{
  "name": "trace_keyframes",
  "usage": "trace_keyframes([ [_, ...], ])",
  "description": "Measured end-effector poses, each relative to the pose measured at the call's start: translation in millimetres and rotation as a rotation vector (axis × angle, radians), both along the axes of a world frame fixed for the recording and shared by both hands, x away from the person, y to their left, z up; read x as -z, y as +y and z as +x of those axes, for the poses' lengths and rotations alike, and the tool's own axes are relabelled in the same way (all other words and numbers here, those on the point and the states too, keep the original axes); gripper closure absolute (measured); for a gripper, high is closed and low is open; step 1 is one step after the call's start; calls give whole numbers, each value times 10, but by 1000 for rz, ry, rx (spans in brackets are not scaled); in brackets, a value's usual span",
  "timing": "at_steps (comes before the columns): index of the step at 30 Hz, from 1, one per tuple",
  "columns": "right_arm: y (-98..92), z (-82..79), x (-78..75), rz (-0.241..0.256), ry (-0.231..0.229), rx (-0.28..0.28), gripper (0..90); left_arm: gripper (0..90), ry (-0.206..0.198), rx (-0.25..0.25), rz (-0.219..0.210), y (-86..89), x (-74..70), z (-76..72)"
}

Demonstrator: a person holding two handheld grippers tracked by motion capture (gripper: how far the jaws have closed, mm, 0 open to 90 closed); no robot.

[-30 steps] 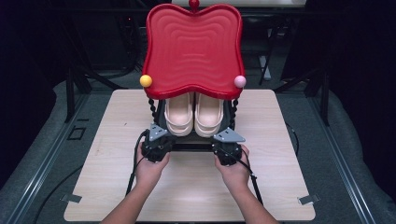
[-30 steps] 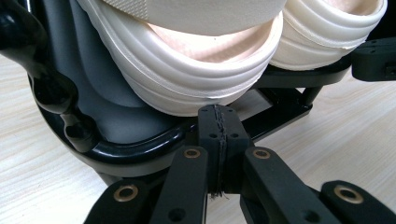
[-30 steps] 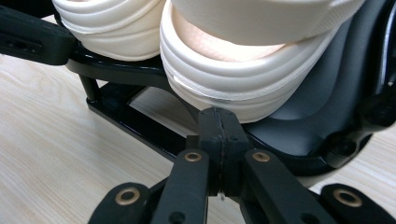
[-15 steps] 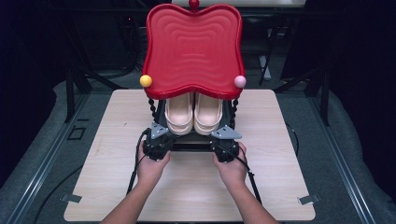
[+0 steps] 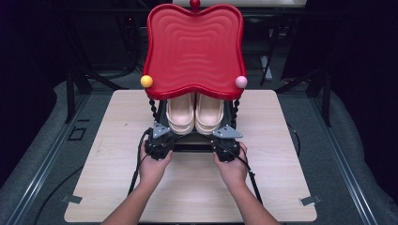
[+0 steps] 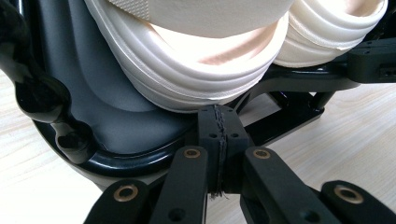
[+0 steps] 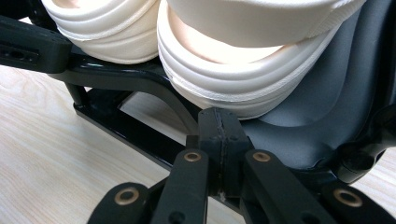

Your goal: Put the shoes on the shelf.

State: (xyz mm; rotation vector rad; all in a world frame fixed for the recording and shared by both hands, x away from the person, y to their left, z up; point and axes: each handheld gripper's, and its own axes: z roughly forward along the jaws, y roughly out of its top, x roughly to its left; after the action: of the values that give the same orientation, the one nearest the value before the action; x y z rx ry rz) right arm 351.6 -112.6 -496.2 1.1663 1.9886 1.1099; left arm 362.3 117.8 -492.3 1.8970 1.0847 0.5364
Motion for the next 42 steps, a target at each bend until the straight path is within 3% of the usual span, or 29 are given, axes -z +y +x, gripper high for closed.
trace_keyframes([
  [25, -27, -85, -35, -2, -21, -12, 874, 896, -32, -2, -18, 107, -49, -89],
  [26, -38, -103, -48, -13, -7, -17, 874, 894, -31, -4, -21, 115, -52, -95],
  [27, -37, -104, -38, -4, -25, -15, 871, 891, -28, -3, -20, 126, -57, -102],
  [36, -114, -174, -47, -22, -20, -24, 862, 882, -45, 16, -31, 168, -108, -168],
  [42, -171, -207, -20, -8, -25, -18, 860, 873, -49, 11, -43, 235, -121, -221],
])
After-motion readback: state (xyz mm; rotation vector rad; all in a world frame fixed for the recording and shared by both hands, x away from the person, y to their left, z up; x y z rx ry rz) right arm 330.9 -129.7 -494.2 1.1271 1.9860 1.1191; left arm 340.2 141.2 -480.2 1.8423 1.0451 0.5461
